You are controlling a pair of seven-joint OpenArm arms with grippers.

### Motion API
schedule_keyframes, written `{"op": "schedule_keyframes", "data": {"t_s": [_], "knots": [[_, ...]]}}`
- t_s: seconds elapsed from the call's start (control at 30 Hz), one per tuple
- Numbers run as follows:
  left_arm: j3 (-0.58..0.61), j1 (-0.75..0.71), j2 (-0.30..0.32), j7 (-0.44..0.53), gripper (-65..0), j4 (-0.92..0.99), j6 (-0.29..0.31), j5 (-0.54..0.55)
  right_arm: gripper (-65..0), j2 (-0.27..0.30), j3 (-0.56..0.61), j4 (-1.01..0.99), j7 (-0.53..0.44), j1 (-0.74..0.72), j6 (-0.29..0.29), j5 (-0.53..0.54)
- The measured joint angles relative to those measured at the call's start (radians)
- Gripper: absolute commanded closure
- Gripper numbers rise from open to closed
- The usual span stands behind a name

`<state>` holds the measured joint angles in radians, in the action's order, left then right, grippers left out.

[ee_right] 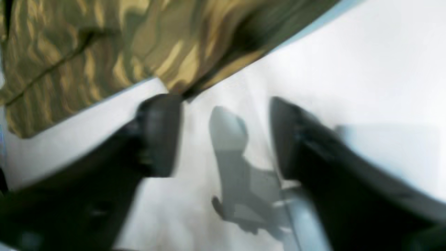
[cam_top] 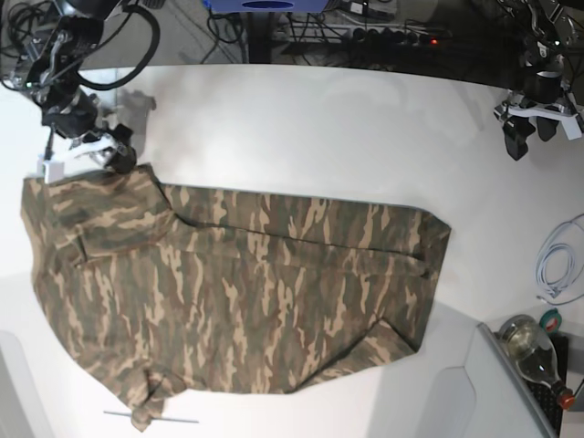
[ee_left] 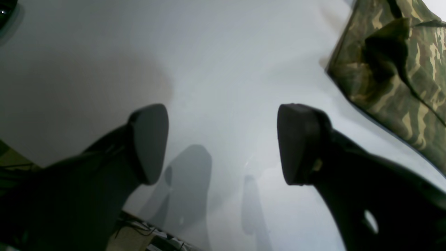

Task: Layout the t-shirt on the table in an organized manner, then fold the t-shirt properly
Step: 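Release the folded edge and raise both grippers away from the shirt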

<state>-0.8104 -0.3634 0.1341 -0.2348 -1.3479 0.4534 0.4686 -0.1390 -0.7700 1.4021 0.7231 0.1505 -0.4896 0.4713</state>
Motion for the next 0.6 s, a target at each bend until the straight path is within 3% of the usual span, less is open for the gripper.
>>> {"op": "schedule_keyframes", "data": {"t_s": [0.07,0.23,0.37,0.6], "knots": [[0.000,0.000,0.000,0.000,-46.2,0.000,0.000,0.000,-45.9,0.007,0.000,-0.019,-0.081,-0.014,0.000,0.012],[0.000,0.001,0.000,0.000,-46.2,0.001,0.000,0.000,-45.3,0.024,-0.002,-0.131,-0.142,-0.041,0.001,0.022],[0.000,0.000,0.000,0.000,-46.2,0.001,0.000,0.000,-45.3,0.054,-0.001,-0.183,-0.145,-0.082,-0.004,0.022],[-0.007,-0.002,0.002,0.000,-46.2,0.001,-0.001,0.000,-45.3,0.050,-0.016,-0.180,-0.148,-0.074,-0.004,0.027]]}}
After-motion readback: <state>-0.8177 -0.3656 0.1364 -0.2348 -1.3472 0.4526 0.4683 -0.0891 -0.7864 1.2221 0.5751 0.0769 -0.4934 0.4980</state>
